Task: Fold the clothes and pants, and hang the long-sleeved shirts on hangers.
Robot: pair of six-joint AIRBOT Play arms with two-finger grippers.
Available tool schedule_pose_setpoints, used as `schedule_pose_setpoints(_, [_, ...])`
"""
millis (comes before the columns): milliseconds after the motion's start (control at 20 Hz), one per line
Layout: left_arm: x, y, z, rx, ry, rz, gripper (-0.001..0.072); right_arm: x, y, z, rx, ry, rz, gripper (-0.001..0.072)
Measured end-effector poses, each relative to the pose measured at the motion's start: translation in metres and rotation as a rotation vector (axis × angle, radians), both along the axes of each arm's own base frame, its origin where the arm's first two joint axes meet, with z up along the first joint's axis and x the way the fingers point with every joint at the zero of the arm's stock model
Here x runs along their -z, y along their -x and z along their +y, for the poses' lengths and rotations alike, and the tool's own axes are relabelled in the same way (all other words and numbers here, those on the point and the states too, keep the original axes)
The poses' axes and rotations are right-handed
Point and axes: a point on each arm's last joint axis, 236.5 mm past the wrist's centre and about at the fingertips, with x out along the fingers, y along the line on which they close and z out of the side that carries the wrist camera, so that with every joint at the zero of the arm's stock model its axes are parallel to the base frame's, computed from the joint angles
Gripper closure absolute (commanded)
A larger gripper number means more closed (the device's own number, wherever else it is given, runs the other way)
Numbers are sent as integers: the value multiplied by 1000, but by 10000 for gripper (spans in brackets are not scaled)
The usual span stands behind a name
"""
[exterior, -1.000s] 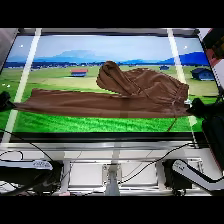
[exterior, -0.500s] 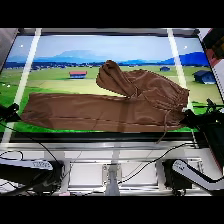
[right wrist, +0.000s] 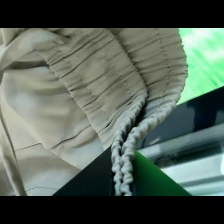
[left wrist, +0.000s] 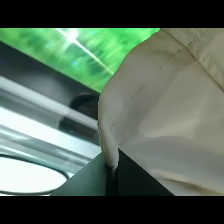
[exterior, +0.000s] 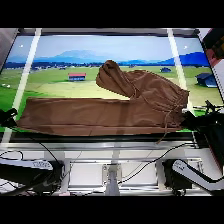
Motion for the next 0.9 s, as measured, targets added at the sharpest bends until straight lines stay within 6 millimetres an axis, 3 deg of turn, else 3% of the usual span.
schedule_pose_setpoints(150, [0,3,4,2,-15,13,688,1,6,-1,-12,6,24,670])
schedule_pose_setpoints(200, [-1,3,4,3,-18,15,573,1,7,-1,-14,6,29,588])
schedule_pose_setpoints(250, [-1,4,5,5,-22,17,240,1,8,-2,-13,8,31,350])
schedule_pose_setpoints(300, [-1,4,7,7,-29,19,37,2,9,-3,-17,15,36,96])
schedule_pose_setpoints(350, [-1,6,7,6,-26,23,53,2,10,-3,-17,16,37,33])
schedule_pose_setpoints(600, [-3,12,4,11,-14,54,62,-9,0,-11,-20,35,13,33])
schedule_pose_setpoints(800, [-5,15,3,10,-11,66,62,-34,-30,-37,-14,124,-82,35])
schedule_pose_setpoints(900, [-6,15,3,11,-11,67,62,-52,-51,-58,-4,200,-155,73])
